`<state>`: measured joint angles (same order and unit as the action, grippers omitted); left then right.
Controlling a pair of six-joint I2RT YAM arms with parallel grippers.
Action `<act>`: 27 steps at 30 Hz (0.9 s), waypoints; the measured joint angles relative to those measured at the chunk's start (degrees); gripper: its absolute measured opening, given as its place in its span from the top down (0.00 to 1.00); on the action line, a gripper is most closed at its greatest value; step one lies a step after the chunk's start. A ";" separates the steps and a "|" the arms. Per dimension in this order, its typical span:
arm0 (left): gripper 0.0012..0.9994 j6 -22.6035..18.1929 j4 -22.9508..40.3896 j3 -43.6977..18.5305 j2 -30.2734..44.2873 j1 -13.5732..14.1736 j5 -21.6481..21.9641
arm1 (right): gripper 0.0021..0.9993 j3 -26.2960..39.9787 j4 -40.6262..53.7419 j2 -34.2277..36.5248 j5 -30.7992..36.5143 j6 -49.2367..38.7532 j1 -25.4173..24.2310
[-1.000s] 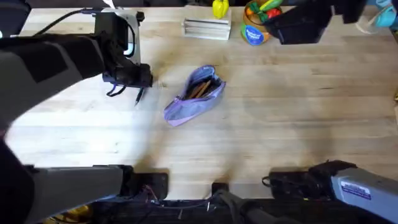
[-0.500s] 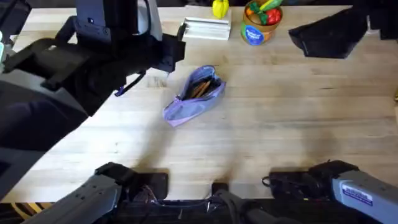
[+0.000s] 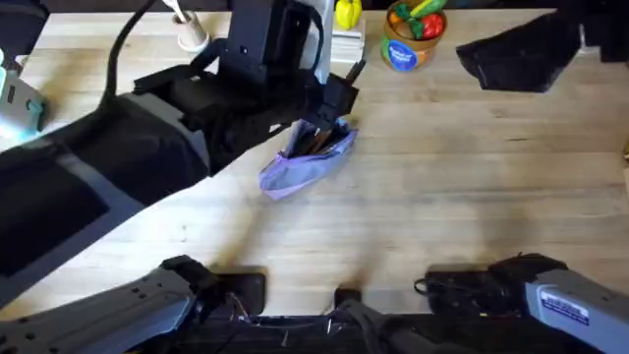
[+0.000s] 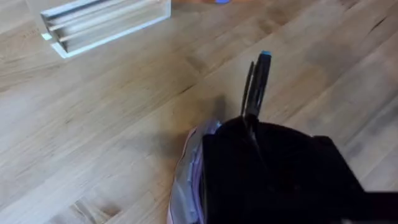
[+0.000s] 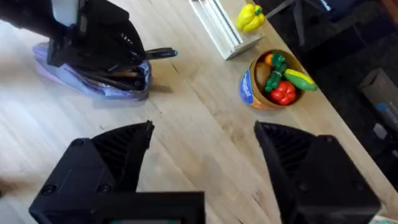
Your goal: Unzip the bag, pick up the pens from the table one at a time and place them inside, then zip the bag closed.
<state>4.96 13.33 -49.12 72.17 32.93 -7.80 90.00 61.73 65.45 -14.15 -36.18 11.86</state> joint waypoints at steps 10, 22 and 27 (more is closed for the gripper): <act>0.96 -6.75 13.41 0.00 7.64 0.00 0.29 | 0.01 0.00 -0.12 0.07 0.16 0.00 0.00; 0.93 -9.43 19.14 -0.02 8.01 0.00 0.36 | 0.01 0.00 -0.90 2.19 0.87 0.01 0.00; 0.26 -9.71 19.29 -0.02 8.01 0.00 0.31 | 0.01 0.00 -1.71 2.19 0.86 0.02 0.00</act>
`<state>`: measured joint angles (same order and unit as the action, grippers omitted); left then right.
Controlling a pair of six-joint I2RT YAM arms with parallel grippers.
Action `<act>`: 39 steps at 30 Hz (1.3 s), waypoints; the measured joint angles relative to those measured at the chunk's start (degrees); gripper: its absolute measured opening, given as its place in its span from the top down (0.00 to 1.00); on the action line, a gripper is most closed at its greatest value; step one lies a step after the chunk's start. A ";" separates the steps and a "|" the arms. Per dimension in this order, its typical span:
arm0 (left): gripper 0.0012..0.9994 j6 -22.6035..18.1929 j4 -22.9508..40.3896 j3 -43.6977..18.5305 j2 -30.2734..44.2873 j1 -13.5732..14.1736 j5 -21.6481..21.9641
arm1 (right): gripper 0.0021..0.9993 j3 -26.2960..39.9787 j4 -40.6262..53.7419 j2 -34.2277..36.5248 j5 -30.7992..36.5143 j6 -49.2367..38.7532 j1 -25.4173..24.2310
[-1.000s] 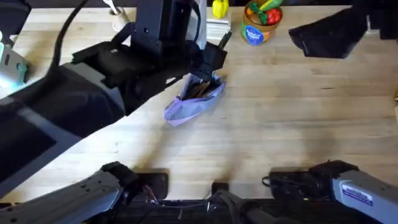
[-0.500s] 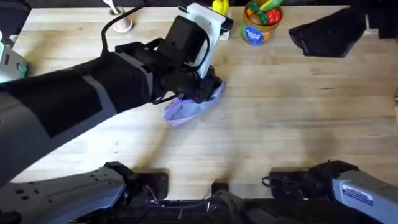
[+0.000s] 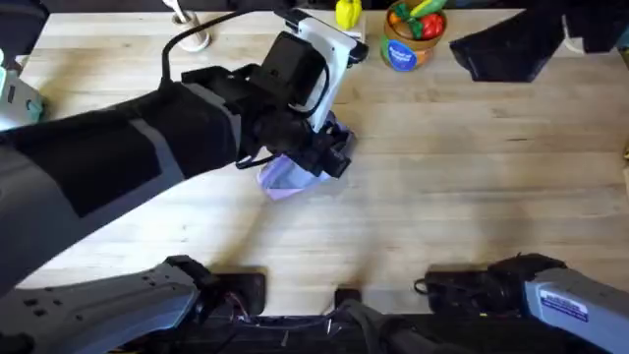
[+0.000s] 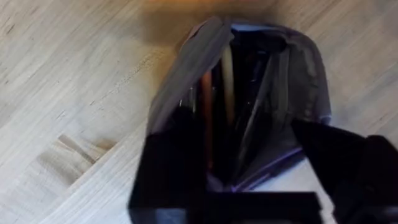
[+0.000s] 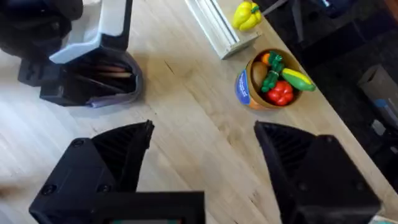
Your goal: Unzip the bag, pick up the pens from the table one at a time and place them inside, then zip the bag closed.
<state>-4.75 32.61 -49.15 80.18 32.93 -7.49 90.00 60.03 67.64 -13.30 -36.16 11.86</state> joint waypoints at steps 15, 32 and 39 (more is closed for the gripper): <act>0.02 0.21 10.55 -4.78 -15.83 -0.36 -2.34 | 0.01 0.00 0.31 0.00 0.00 0.00 0.00; 0.02 -1.58 25.03 -5.05 -29.51 -5.12 11.64 | 0.01 0.00 0.38 4.93 -9.17 4.77 -0.04; 0.01 -21.40 27.84 -5.05 -29.66 -21.76 -0.79 | 0.01 0.00 0.13 12.14 -15.96 9.87 1.20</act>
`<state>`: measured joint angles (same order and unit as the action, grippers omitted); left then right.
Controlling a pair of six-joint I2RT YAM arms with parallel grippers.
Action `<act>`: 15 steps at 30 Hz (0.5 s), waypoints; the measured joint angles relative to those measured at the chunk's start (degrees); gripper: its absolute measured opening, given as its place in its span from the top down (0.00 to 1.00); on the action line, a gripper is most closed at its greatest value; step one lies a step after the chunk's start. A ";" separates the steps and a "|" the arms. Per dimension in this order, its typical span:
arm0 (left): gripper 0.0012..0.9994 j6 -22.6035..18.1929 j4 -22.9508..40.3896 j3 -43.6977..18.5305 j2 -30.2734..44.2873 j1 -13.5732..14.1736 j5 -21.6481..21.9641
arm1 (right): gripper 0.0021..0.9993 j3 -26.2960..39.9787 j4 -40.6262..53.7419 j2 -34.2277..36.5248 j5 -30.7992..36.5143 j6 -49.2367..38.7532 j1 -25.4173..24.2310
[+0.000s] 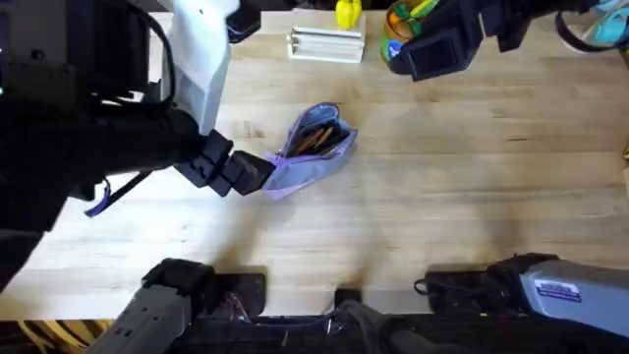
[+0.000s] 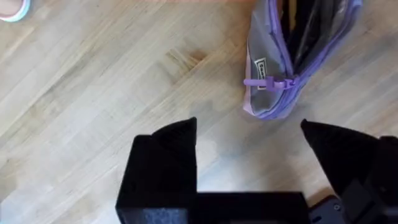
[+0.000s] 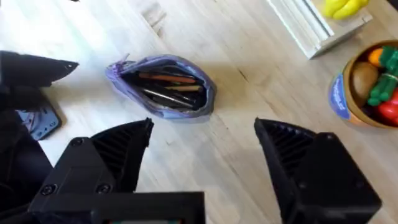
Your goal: Unzip the bag, pick up the pens from the table one at a time and place them inside, then zip the bag closed.
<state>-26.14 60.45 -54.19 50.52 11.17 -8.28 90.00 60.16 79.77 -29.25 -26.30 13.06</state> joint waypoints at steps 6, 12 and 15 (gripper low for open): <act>0.01 -15.42 0.04 3.51 -0.02 -11.15 -10.88 | 0.01 0.00 -0.37 3.75 -1.93 0.57 5.47; 0.01 -22.22 1.56 7.57 -0.02 -15.52 -12.82 | 0.01 0.00 -0.65 7.96 -2.14 1.73 9.42; 0.01 -25.45 1.09 8.02 -0.02 -16.52 -13.13 | 0.01 0.00 -1.82 9.29 -2.23 3.82 10.69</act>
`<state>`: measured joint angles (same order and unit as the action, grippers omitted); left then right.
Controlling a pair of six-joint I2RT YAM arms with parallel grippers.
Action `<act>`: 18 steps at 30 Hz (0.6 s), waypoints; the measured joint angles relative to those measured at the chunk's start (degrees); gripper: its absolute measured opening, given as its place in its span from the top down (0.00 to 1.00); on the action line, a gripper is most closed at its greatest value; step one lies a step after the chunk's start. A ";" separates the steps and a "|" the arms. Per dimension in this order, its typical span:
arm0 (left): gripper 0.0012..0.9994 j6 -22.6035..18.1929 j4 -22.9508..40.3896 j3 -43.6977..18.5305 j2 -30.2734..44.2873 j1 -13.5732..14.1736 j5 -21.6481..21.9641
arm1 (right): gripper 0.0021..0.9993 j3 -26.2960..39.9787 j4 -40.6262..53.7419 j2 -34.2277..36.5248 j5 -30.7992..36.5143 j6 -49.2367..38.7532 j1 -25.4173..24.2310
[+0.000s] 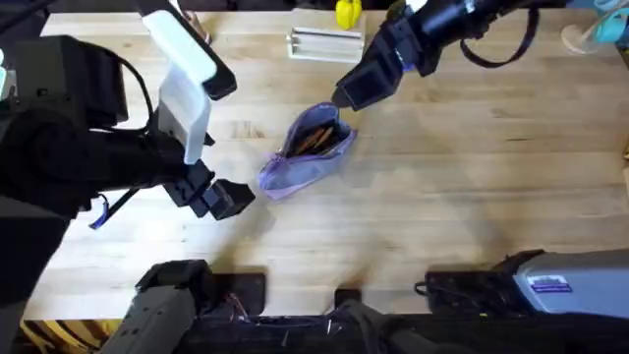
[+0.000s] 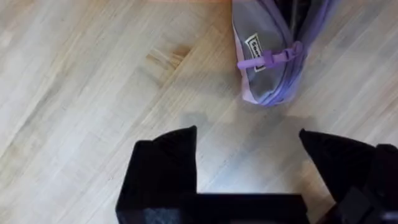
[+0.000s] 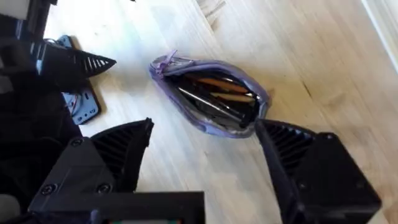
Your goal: Unzip the bag, pick up the pens from the table one at a time and place them inside, then zip the bag closed.
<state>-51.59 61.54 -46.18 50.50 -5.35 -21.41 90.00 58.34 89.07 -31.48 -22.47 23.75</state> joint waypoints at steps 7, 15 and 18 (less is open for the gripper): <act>0.01 -7.15 -4.86 2.86 0.00 -3.61 -1.77 | 0.01 0.00 -5.60 4.95 -4.87 2.72 3.98; 0.01 -12.14 -7.52 8.86 0.00 -11.59 -10.12 | 0.01 0.00 -11.92 11.87 -6.62 9.14 9.44; 0.01 -13.85 -7.54 9.62 0.00 -13.79 -13.12 | 0.01 0.00 -12.37 13.35 -4.92 10.13 12.45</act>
<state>-65.44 54.00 -36.55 50.50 -19.15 -34.53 90.00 45.97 102.41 -36.40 -12.34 36.20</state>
